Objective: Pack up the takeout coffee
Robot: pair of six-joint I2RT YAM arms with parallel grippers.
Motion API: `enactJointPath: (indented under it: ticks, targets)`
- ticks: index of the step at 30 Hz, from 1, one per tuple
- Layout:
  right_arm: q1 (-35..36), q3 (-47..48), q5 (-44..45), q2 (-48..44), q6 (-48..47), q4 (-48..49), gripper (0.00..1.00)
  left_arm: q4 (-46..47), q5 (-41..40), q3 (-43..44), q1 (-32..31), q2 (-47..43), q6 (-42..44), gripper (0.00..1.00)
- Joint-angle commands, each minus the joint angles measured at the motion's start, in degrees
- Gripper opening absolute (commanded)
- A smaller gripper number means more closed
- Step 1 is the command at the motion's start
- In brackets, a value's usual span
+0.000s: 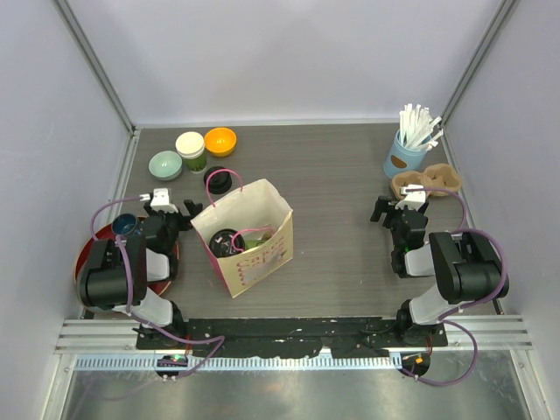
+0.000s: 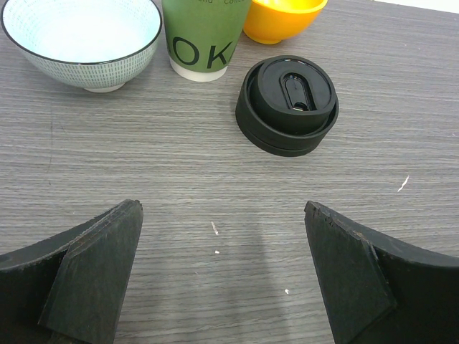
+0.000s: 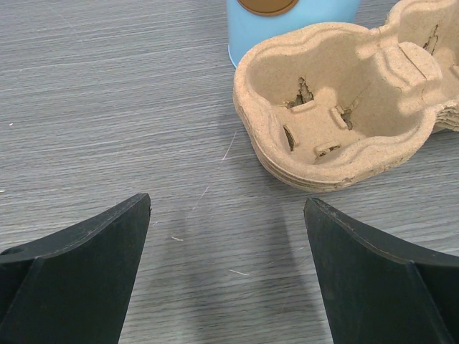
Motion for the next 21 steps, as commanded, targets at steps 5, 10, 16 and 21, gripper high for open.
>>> enactJointPath:
  ticks: [5,10,16,21]
  targets:
    - [-0.2,1.3,1.2,-0.4,0.3,2.6,0.94,1.7,0.3,1.5,0.2,-0.8,0.4,1.0]
    - [-0.2,1.3,1.3,-0.3,0.3,2.6,0.94,1.3,0.4,1.6,0.3,-1.0,0.4,1.0]
    - [-0.2,1.3,1.2,-0.4,0.3,2.6,0.94,-0.2,1.5,2.1,0.3,-1.3,1.1,1.0]
    - [-0.2,1.3,1.3,-0.4,0.3,2.6,0.94,-0.3,1.8,2.0,0.3,-1.5,1.2,1.0]
